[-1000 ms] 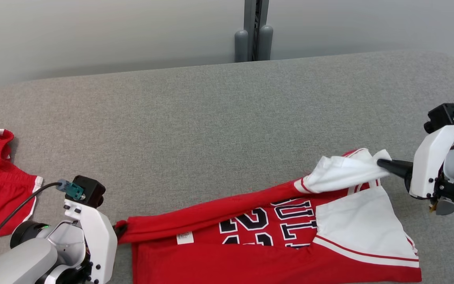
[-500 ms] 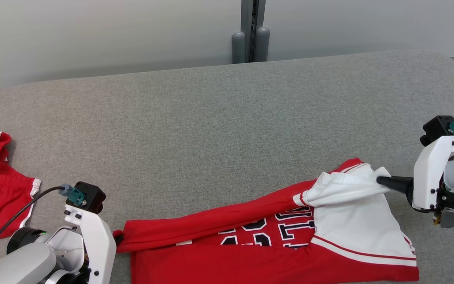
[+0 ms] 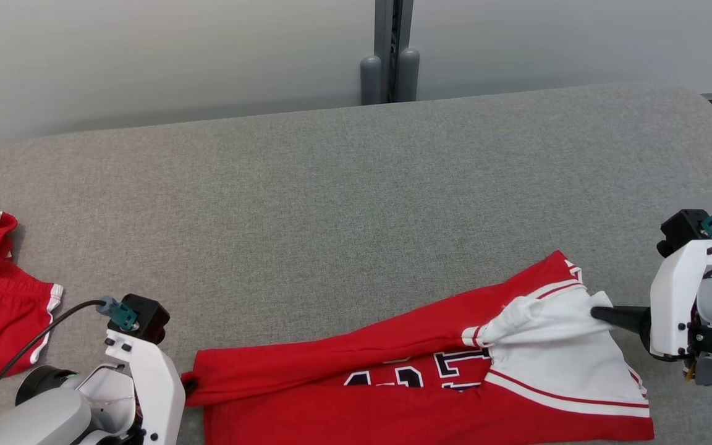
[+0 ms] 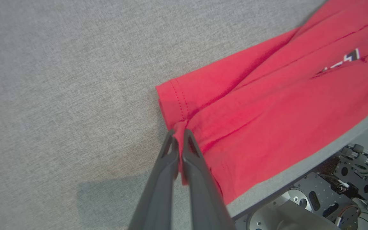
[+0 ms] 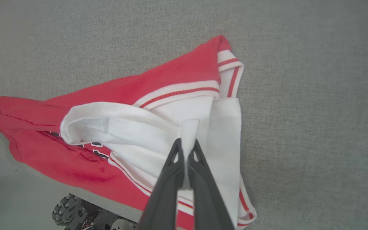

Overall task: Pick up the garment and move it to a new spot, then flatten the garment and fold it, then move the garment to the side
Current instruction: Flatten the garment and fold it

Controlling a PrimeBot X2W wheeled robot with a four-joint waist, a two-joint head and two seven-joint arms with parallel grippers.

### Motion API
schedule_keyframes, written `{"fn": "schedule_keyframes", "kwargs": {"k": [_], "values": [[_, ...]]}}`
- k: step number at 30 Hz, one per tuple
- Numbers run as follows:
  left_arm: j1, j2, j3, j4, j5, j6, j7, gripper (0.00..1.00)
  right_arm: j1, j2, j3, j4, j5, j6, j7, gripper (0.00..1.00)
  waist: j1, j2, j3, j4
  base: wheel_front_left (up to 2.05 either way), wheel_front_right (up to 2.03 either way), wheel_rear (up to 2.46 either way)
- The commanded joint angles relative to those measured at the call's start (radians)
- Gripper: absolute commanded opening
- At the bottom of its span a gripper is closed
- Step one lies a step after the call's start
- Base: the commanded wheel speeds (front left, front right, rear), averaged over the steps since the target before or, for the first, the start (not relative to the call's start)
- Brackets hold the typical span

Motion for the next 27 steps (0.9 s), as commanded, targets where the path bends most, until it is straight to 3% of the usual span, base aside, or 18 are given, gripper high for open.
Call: {"fn": "schedule_keyframes", "kwargs": {"k": [1,11,12,13,14,15,22,27], "values": [[0.014,0.0,-0.001,0.003,-0.003,-0.001,0.001,0.0,0.017,0.0,-0.009,-0.006,-0.007,0.0,0.002,0.16,0.0,-0.0001,0.0,0.0,0.0,0.0,0.0],[0.031,-0.007,-0.008,0.017,-0.016,-0.012,-0.003,0.0,0.094,-0.01,-0.047,-0.048,-0.032,0.0,0.004,0.24,0.0,-0.0001,-0.017,-0.002,0.0,0.0,0.0],[0.035,-0.008,-0.01,0.018,-0.017,-0.014,-0.003,0.06,0.102,-0.01,-0.051,-0.051,-0.035,0.0,0.005,0.28,0.0,-0.0001,-0.02,-0.003,0.0,0.0,0.0],[0.037,-0.008,-0.011,0.019,-0.018,-0.016,-0.004,0.19,0.108,-0.009,-0.054,-0.055,-0.037,0.0,0.009,0.37,0.0,-0.0001,-0.023,-0.004,0.0,0.0,0.0],[0.041,-0.008,-0.011,0.021,-0.014,-0.016,-0.01,1.0,0.123,-0.01,-0.065,-0.063,-0.042,0.0,0.009,0.83,0.0,-0.0001,-0.03,-0.005,0.0,0.0,0.0],[0.043,-0.008,-0.012,0.022,-0.015,-0.017,-0.01,1.0,0.131,-0.009,-0.073,-0.067,-0.043,0.0,0.006,1.0,0.0,-0.0001,-0.034,-0.005,0.0,0.0,0.0],[0.063,0.021,0.0,-0.011,-0.014,0.004,-0.032,1.0,0.202,-0.025,-0.132,-0.116,-0.044,0.0,-0.002,1.0,0.0,-0.0001,-0.059,-0.005,0.0,0.0,0.0],[0.073,0.058,0.035,-0.058,-0.006,0.045,-0.093,1.0,0.257,-0.036,-0.206,-0.174,-0.072,0.0,-0.076,1.0,0.0,-0.0001,-0.07,-0.001,0.0,0.0,0.0]]}}
